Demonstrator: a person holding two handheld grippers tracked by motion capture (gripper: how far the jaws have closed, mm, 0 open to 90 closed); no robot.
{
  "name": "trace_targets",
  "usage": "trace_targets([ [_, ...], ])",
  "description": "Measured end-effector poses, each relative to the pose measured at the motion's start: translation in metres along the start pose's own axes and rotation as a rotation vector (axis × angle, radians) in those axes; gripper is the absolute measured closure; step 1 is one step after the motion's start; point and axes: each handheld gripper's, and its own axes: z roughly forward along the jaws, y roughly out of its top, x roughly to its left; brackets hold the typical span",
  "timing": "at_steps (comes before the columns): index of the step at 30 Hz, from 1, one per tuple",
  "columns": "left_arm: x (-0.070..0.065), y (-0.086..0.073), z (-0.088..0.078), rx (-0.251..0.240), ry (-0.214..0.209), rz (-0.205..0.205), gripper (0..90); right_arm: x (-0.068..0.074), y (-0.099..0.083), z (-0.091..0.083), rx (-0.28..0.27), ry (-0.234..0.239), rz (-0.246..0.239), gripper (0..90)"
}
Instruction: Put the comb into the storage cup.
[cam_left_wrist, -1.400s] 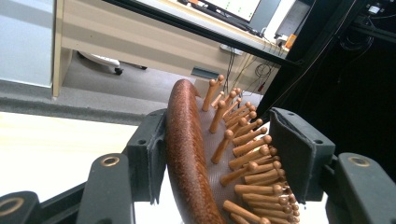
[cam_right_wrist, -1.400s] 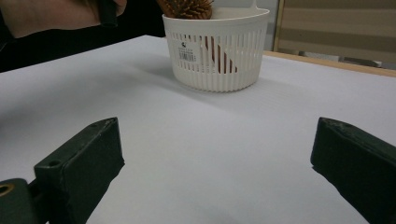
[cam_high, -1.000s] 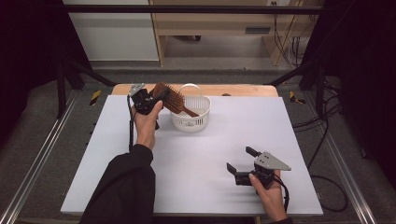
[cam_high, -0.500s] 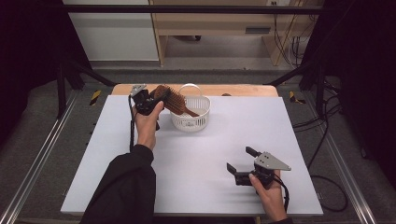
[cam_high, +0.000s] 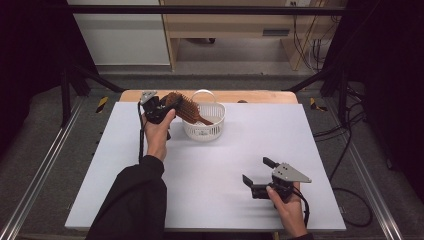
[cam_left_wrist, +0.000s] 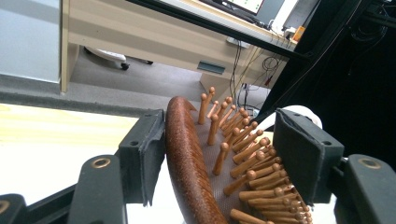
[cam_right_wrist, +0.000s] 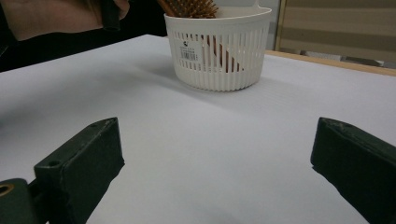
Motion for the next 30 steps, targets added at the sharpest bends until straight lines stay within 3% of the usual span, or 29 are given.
trace_targets([
  [13,-0.0007,0.0019,-0.0017,-0.024,0.017,0.032,19.2,-0.0002,0.0002,0.0000,-0.002,-0.001,0.001,2.6],
  [24,-0.0017,0.0023,-0.0027,-0.016,0.036,0.053,8.0,-0.0004,0.0002,-0.0001,-0.003,-0.001,0.003,2.7],
  [30,-0.0060,0.0016,-0.0055,-0.011,0.046,0.100,6.8,-0.0004,0.0002,0.0000,-0.003,-0.001,0.001,2.7],
])
